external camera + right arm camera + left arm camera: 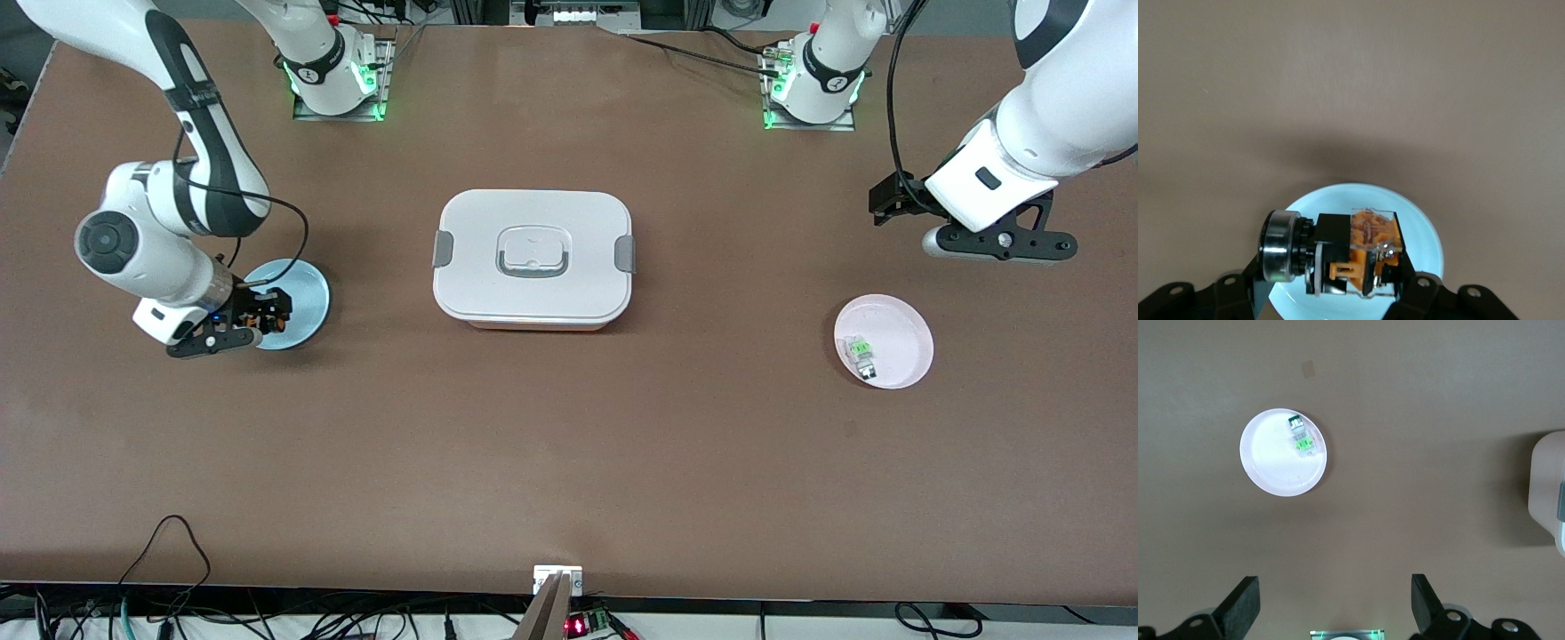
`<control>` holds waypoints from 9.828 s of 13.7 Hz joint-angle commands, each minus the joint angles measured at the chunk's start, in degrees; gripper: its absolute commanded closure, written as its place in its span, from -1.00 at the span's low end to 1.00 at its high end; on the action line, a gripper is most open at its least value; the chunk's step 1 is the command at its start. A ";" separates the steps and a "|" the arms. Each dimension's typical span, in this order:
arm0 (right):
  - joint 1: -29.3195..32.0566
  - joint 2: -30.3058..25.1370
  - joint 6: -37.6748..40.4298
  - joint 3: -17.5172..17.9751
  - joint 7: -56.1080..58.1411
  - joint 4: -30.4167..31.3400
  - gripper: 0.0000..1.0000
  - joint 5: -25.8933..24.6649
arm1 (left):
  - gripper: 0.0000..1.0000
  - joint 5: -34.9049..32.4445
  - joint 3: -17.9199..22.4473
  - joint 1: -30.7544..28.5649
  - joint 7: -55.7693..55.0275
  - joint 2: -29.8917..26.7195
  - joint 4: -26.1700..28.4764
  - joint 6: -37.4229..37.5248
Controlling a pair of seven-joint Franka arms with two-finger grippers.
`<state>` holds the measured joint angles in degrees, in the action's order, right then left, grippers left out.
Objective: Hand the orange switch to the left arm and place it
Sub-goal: 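Carry the switch over the box with the right gripper while the left gripper approaches, then grasp the orange switch with the left gripper beside the right gripper, then open the right gripper and withdraw while the left gripper carries the switch, then lower the switch onto the pink plate with the left gripper, then open the left gripper to release the switch on the plate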
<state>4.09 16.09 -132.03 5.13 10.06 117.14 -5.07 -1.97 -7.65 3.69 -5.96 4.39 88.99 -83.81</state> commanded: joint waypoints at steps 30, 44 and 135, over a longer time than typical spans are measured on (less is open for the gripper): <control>-3.03 -3.26 3.54 22.20 57.85 -21.51 0.28 58.15 | -1.00 108.61 -16.74 -8.17 32.92 13.09 20.70 -17.74; -11.21 -2.47 -1.74 22.21 69.75 -20.99 0.28 63.34 | -0.88 118.07 -25.40 -3.69 37.86 17.14 13.76 -37.30; -1.36 -18.64 45.90 -6.45 -7.77 -24.94 -1.00 4.54 | -1.00 -14.12 -29.61 -36.73 51.88 24.79 -2.30 -7.38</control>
<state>2.83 -2.76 -87.14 -1.40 2.60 93.22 -0.91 -15.58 -34.94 -32.77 52.79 29.53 91.66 -98.76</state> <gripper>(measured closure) 0.000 0.000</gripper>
